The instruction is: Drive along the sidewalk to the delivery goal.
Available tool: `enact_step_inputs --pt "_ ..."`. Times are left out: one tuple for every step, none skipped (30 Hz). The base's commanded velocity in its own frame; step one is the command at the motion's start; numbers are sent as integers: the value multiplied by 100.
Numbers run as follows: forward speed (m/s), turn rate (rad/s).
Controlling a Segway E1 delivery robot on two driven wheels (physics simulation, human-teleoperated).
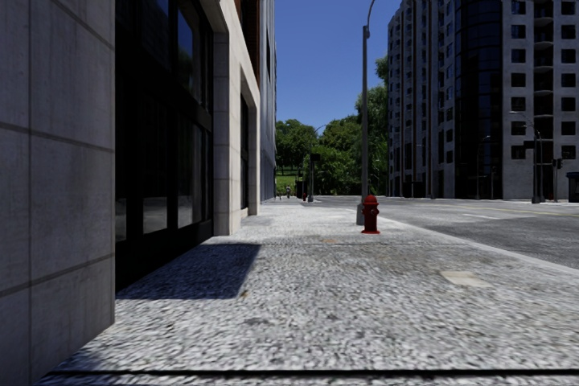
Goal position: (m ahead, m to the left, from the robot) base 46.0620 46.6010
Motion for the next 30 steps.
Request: enact_step_inputs --pt "200 0" --pt "200 0" --pt "200 0" --pt "200 0" --pt "200 0" --pt "200 0" --pt "200 0" --pt "200 0" --pt "200 0" --pt "200 0" --pt "200 0" --pt "200 0" --pt "200 0" --pt "200 0" --pt "200 0" --pt "200 0" --pt "200 0" --pt "200 0" --pt "200 0" --pt "200 0" --pt "200 0" --pt "200 0" --pt "200 0" --pt "200 0" --pt "200 0" --pt "200 0" --pt "200 0" --pt "200 0" --pt "200 0" --pt "200 0"
